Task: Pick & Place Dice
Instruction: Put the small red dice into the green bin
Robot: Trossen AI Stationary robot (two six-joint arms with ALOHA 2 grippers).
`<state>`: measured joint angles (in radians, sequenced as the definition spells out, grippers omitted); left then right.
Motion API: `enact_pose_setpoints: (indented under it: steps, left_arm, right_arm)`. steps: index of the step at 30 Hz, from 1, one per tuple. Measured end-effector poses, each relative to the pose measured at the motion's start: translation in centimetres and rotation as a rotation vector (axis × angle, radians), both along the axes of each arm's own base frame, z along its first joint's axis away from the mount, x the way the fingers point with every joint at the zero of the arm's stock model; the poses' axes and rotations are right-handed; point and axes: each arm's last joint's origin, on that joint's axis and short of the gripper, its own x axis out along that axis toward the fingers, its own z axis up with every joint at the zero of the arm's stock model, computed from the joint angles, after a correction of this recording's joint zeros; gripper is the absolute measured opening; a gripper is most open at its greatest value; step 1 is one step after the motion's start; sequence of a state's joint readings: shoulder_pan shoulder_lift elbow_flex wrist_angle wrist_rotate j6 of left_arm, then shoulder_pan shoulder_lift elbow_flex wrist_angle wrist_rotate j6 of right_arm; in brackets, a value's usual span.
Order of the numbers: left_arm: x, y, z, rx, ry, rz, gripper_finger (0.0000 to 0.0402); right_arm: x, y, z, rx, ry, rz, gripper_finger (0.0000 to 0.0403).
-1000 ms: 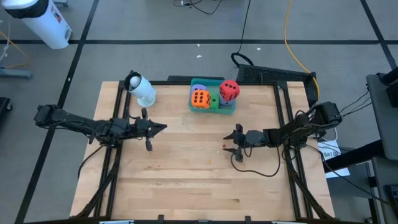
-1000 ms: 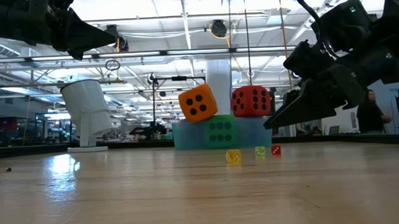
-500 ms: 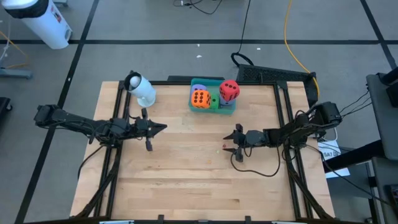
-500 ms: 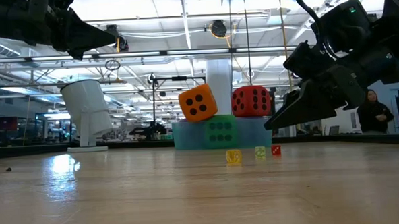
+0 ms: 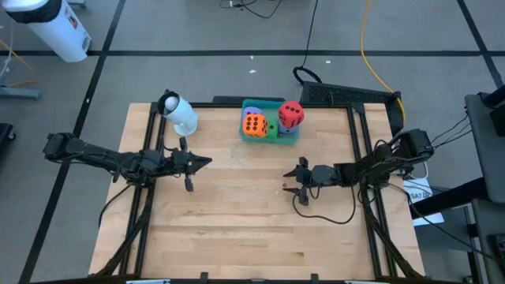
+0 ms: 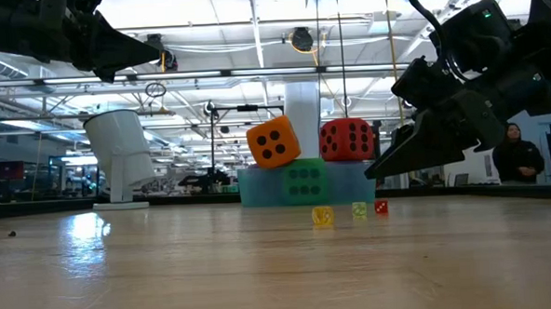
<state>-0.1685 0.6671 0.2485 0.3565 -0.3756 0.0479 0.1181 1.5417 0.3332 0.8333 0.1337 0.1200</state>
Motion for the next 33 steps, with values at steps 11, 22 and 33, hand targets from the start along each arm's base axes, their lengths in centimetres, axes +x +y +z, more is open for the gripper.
enact_pose_setpoints:
  steps: [11, 22, 33]
  left_arm:
    - [0.0, 0.0, 0.0, 0.000, 0.001, 0.000, 0.0026]
    - [0.0, 0.0, 0.0, 0.000, 0.001, 0.000, 0.0026]
    - [0.0, 0.0, 0.0, 0.000, 0.001, 0.000, 0.0026]
  right_arm:
    - [0.0, 0.0, 0.0, 0.050, 0.002, -0.019, 0.0252]
    - [1.3, 0.5, 0.3, 0.009, 0.106, -0.043, 0.0252]
    - [1.3, 0.8, 0.4, -0.011, 0.096, -0.055, 0.0252]
